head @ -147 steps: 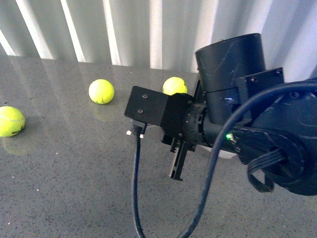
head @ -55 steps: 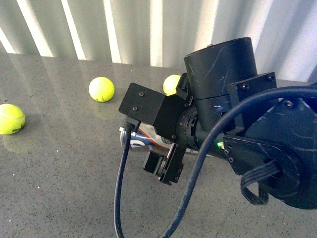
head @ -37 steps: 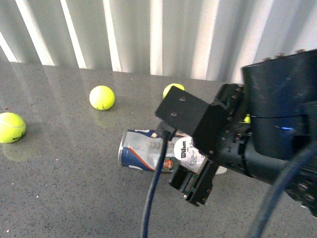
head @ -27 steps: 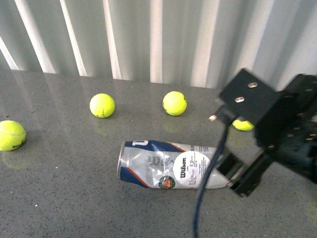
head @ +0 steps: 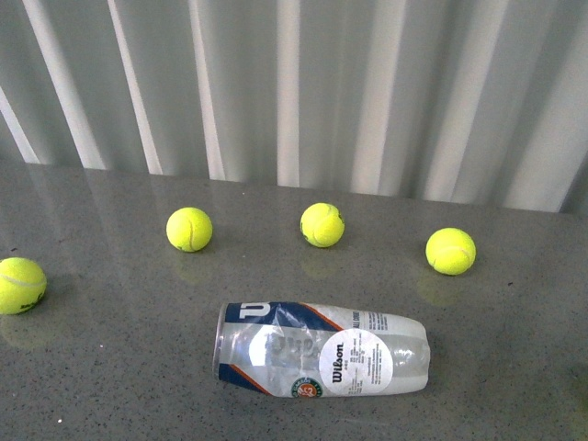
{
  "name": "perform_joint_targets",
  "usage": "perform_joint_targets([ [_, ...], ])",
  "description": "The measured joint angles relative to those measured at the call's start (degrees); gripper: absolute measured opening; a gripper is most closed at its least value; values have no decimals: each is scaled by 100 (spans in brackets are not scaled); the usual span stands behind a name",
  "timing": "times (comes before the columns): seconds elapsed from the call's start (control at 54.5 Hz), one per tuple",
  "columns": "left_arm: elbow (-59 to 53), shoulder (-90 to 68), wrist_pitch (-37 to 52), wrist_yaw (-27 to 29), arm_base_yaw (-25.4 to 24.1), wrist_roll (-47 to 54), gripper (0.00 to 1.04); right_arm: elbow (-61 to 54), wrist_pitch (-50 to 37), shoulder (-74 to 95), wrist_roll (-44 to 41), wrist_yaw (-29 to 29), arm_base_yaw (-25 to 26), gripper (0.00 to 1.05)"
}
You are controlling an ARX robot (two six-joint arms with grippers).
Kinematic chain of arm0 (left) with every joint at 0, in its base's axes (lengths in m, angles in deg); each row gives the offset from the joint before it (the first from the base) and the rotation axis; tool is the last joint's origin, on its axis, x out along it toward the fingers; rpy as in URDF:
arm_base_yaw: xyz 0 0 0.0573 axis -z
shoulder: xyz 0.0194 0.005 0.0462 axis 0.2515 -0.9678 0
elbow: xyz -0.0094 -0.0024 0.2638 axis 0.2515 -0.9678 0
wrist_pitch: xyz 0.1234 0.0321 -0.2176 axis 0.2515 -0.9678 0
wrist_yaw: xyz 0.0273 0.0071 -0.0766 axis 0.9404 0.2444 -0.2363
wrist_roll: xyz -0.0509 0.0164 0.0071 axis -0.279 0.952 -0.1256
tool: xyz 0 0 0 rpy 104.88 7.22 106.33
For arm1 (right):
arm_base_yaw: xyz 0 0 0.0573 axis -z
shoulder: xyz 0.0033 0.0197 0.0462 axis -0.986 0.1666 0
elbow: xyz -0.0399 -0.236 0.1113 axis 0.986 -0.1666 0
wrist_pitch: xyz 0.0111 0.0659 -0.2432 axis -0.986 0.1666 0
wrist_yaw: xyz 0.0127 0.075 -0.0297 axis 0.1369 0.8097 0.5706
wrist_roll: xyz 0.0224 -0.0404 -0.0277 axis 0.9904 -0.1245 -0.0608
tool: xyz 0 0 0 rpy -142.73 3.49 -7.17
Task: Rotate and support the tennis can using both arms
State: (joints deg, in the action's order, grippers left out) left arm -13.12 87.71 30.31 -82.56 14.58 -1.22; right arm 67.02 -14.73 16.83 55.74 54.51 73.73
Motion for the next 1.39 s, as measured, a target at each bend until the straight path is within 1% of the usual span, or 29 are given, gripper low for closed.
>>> perform_joint_targets([
  [0.11,0,0,0,0,0,0,98,-98,1193,-1849,186,-107,31,97],
  [0.128,0,0,0,0,0,0,98,-55,1606,-2199,374,190,114,95],
  [0.147,0,0,0,2,0,0,98,39,2133,-2533,675,640,229,92],
  [0.165,0,0,0,2,0,0,98,94,2406,-2684,804,870,297,90],
  [0.183,0,0,0,2,0,0,98,208,2914,-2935,1075,1320,411,87],
  [0.202,0,0,0,-7,0,0,98,343,3576,-3220,1493,1937,538,82],
  [0.238,0,0,0,-9,0,0,98,426,4387,-3486,2055,2702,608,73],
  [0.257,0,0,0,0,0,0,98,400,4684,-3552,2326,2931,625,68],
  [0.293,0,0,0,0,0,0,98,291,4874,-3589,2625,3126,627,59],
  [0.33,0,0,0,2,0,0,98,243,4892,-3598,2761,3132,632,54],
  [0.348,0,0,0,2,0,0,98,203,4892,-3622,2850,3130,640,47],
  [0.367,0,0,0,2,0,0,98,190,4892,-3630,2898,3126,645,45],
  [0.385,0,0,0,2,0,0,98,168,4889,-3659,2955,3123,649,39],
  [0.403,0,0,0,2,0,0,98,149,4887,-3692,2994,3119,656,33],
  [0.422,0,0,0,2,0,0,98,142,4885,-3711,3014,3117,656,31],
  [0.477,0,0,0,0,0,0,98,111,4872,-3781,3071,3117,654,16],
  [0.532,0,0,0,2,0,0,98,63,4868,-3812,3088,3115,656,5],
  [0.55,0,0,0,2,0,0,98,46,4865,-3821,3080,3117,656,3],
  [0.972,0,0,0,4,0,0,98,-328,4815,-4142,3112,3123,656,3],
  [1.393,0,0,0,2,0,0,98,-328,4813,-4155,3119,3115,656,3],
])
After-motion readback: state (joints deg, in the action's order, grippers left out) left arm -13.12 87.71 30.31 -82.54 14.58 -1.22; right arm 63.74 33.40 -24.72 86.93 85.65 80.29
